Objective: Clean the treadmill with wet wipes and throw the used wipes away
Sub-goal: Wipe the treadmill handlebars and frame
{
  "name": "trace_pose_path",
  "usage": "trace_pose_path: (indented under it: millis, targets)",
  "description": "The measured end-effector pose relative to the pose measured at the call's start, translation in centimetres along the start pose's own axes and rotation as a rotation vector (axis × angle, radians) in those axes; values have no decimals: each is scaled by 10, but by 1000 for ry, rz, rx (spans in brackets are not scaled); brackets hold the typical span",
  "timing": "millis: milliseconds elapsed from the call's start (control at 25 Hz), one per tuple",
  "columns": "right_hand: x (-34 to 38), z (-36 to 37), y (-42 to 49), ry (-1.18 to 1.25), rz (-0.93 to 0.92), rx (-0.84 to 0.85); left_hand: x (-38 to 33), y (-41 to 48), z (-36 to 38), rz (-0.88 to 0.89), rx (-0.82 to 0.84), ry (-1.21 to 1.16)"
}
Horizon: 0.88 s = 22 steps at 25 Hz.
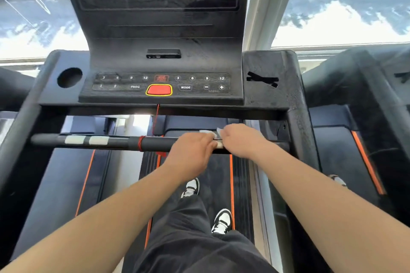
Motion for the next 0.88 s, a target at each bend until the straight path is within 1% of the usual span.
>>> trace_pose_path:
  millis: [80,160,240,360,400,440,520,560,600,680,800,840,880]
  targets:
    - [23,10,-2,62,-75,-11,26,-12,4,-22,-8,-7]
    - [23,16,1,56,-71,34,40,-15,-3,-72,38,66]
    - [8,11,1,-27,-21,99,40,-2,-7,-128,145,120]
    - [-15,1,-2,-196,9,196,35,22,-2,-198,379,114]
    - [-21,-2,-1,-245,25,210,36,28,-1,-212,432,83]
    - [-24,-5,-1,-254,42,213,35,34,1,-220,476,36]
    - [-23,-7,1,-181,63,208,19,46,2,-172,525,-14]
    - [-17,-6,1,-142,44,169,4,50,1,-127,507,8]
    - [-11,-6,-3,-102,22,109,-11,51,0,-97,453,42]
    - [-5,-10,-16,8,-16,-30,-25,43,-7,-124,272,38]
    - [-3,-28,-48,135,-92,-255,-15,9,-22,-208,-32,-203]
    - [-7,-28,-59,226,-96,-315,-12,-4,-27,-239,-90,-310]
    - [-9,-25,-72,377,-76,-379,-12,-16,-33,-295,-145,-447]
Point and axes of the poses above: each hand's wrist, its own y-axis towards the middle knuckle, its own z-axis out of the palm, x = y × z, the point moved 6 cm from there along y, towards the middle knuckle, and after that the axes turned 9 degrees about y, right-handed, at the moved point
